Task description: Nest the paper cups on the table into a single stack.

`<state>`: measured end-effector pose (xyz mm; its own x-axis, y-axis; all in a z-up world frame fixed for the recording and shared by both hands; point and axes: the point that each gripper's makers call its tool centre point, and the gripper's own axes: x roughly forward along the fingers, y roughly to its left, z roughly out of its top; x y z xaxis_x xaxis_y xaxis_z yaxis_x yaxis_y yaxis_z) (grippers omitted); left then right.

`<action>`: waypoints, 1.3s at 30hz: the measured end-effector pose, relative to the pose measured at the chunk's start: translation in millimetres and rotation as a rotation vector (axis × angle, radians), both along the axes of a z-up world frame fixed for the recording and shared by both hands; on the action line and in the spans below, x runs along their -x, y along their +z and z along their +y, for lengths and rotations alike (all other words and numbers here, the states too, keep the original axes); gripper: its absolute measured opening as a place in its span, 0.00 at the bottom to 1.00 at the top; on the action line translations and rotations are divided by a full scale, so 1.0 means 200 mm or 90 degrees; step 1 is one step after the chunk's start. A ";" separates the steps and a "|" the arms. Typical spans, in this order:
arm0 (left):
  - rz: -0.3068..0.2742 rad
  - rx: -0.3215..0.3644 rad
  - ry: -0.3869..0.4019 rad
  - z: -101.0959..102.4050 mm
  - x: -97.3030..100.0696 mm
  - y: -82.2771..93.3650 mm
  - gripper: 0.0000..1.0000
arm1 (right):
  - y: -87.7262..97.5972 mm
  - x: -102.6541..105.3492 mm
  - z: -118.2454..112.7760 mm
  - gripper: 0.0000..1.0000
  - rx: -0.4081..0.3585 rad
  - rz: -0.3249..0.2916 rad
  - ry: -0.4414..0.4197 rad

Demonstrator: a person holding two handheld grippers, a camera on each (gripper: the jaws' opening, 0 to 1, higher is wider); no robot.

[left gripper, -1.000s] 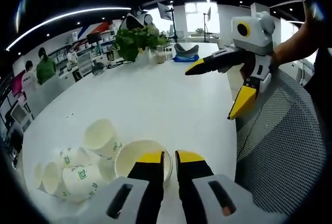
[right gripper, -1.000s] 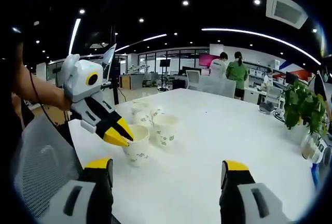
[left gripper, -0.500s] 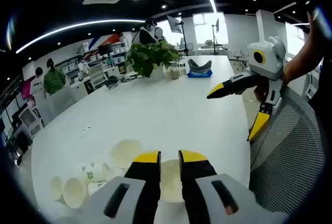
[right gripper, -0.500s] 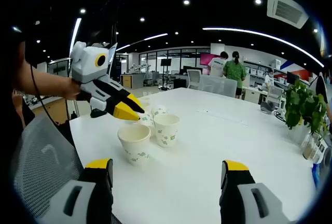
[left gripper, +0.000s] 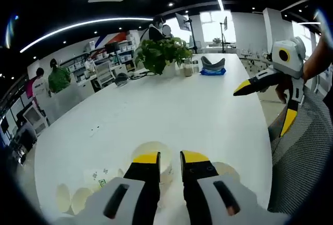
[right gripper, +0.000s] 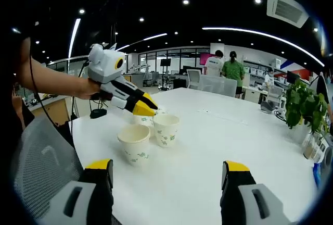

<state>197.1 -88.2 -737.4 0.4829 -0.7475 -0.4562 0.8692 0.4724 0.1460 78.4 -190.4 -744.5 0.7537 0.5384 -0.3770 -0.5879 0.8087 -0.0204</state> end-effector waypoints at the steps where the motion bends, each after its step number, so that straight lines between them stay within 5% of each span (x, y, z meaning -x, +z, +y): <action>1: 0.002 -0.002 -0.001 0.00 -0.01 -0.01 0.12 | 0.00 0.00 0.00 0.87 0.000 0.000 -0.001; 17: 0.048 -0.055 -0.033 -0.10 -0.08 -0.20 0.09 | 0.00 -0.01 -0.01 0.87 -0.003 0.004 -0.009; 39: 0.045 -0.090 -0.040 -0.09 -0.09 -0.23 0.00 | 0.01 -0.01 -0.01 0.87 -0.003 0.001 -0.013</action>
<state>215.3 -105.2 -783.8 0.3993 -0.7017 -0.5901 0.9072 0.3954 0.1437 80.8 -192.9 -742.7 0.7642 0.5241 -0.3758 -0.5709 0.8209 -0.0162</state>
